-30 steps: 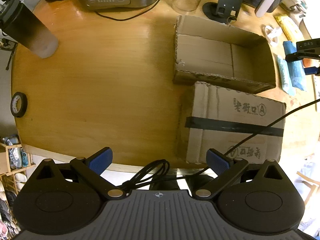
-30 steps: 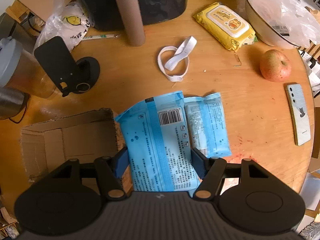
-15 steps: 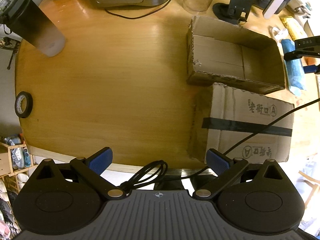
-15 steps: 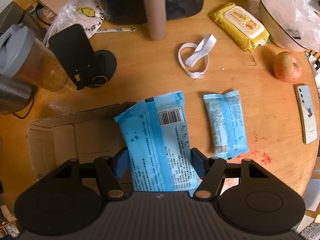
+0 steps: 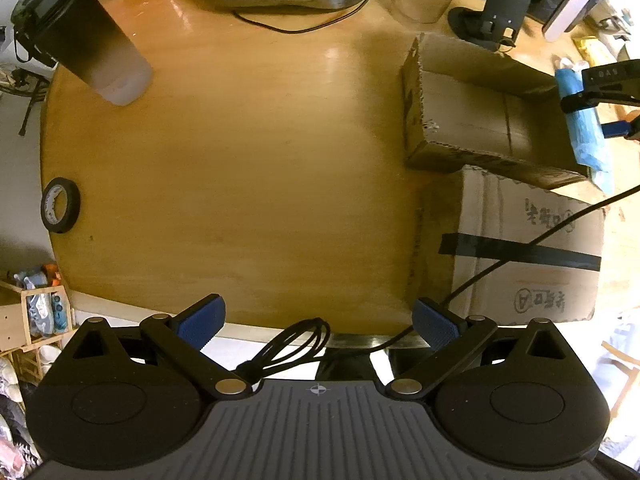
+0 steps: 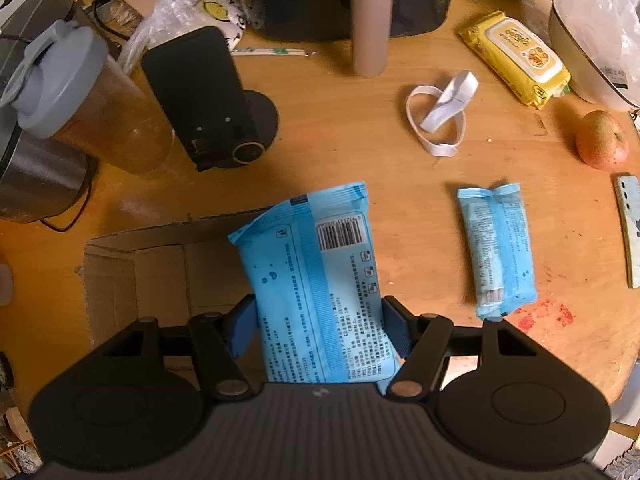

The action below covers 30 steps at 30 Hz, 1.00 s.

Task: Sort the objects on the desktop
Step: 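Carry the blue packet with the right gripper over the open cardboard box, then lower the packet into the box and open the right gripper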

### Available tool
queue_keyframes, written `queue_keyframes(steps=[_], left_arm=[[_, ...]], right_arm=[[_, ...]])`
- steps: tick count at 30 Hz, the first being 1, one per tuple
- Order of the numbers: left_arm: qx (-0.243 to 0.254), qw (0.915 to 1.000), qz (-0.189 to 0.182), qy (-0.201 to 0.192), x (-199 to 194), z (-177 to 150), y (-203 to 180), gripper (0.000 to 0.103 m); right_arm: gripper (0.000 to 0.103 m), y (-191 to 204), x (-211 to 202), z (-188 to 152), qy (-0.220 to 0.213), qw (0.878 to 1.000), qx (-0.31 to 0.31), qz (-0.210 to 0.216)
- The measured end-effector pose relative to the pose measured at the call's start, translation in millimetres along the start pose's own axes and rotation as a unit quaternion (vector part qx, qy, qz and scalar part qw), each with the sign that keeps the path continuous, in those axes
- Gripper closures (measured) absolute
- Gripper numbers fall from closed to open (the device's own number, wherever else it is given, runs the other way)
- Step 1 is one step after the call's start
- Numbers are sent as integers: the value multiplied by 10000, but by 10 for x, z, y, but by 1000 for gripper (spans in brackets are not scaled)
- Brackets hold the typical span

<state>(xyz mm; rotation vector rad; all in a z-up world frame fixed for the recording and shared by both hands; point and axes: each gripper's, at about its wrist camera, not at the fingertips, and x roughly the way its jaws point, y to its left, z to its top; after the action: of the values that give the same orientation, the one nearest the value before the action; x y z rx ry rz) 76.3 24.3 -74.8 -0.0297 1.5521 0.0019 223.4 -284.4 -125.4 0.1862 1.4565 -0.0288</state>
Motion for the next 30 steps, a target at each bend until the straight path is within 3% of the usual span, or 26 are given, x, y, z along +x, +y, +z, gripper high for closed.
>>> queue_keyframes(steps=[12,27,29,30], left_arm=[[-101,9999,64,57,31,-12,155,0],[-147,9996,145,188,84,-24,154,0],[-141,9996,150,211,96,-27,139,0],[-138,9995,155,224,102,-28,133,0]], right_arm=[[38,257,140,-20,79,9999,-43,121],[38,310,424,-2,200,9997,-125,65],[35,320,461,-9,213,9996,-164,65],[26,325,479,-12,218,9996,-185,64]])
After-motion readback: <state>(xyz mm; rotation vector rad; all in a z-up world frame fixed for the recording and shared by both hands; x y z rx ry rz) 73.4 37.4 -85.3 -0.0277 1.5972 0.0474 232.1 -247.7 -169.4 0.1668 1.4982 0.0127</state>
